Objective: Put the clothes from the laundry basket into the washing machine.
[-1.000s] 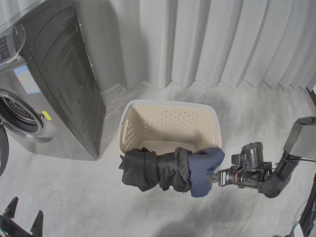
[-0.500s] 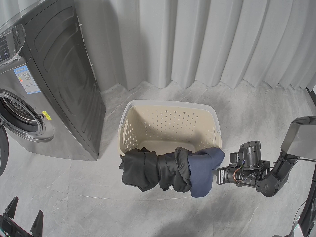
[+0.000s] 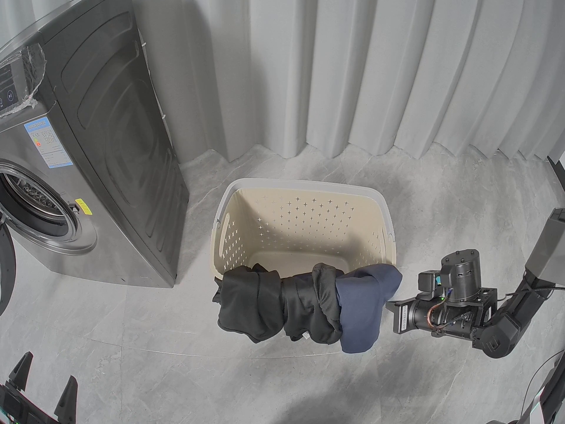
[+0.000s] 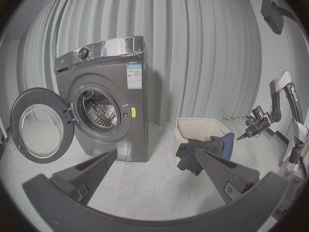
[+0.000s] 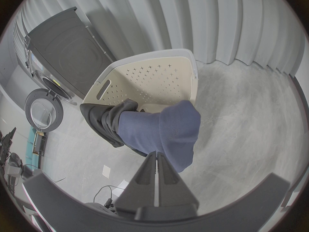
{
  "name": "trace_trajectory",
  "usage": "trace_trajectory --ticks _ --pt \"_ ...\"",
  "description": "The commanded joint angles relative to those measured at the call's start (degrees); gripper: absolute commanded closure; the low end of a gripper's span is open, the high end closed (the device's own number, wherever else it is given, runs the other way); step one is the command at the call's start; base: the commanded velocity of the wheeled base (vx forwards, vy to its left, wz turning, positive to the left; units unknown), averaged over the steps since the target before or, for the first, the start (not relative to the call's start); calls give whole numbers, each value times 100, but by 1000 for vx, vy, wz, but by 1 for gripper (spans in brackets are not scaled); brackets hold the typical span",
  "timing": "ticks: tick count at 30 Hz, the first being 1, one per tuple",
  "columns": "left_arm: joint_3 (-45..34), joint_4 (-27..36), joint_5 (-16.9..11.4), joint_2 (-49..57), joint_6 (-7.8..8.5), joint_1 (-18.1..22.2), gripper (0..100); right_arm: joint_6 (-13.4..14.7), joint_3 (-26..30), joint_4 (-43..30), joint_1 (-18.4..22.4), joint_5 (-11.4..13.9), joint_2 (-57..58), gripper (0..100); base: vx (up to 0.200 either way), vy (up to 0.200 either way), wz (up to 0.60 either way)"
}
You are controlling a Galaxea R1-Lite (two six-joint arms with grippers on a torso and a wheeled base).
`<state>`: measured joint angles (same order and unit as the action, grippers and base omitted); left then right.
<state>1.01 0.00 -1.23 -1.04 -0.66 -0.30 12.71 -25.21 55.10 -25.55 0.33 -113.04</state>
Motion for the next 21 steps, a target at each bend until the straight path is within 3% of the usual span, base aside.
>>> trace_trajectory --ticks 1,4,5,11,21 --pt "-92 0 0 86 -4 4 0 3 183 27 24 2 265 100 0 0 0" --pt "-92 0 0 86 -4 4 0 21 289 45 50 2 213 100 0 0 0" --pt "-92 0 0 86 -4 4 0 29 280 53 59 2 169 0 0 0 0" --pt "-92 0 0 86 -4 4 0 56 227 220 94 -7 -148 0 0 0 0" --pt "-92 0 0 86 -4 4 0 29 -476 264 156 -7 -912 0 0 0 0"
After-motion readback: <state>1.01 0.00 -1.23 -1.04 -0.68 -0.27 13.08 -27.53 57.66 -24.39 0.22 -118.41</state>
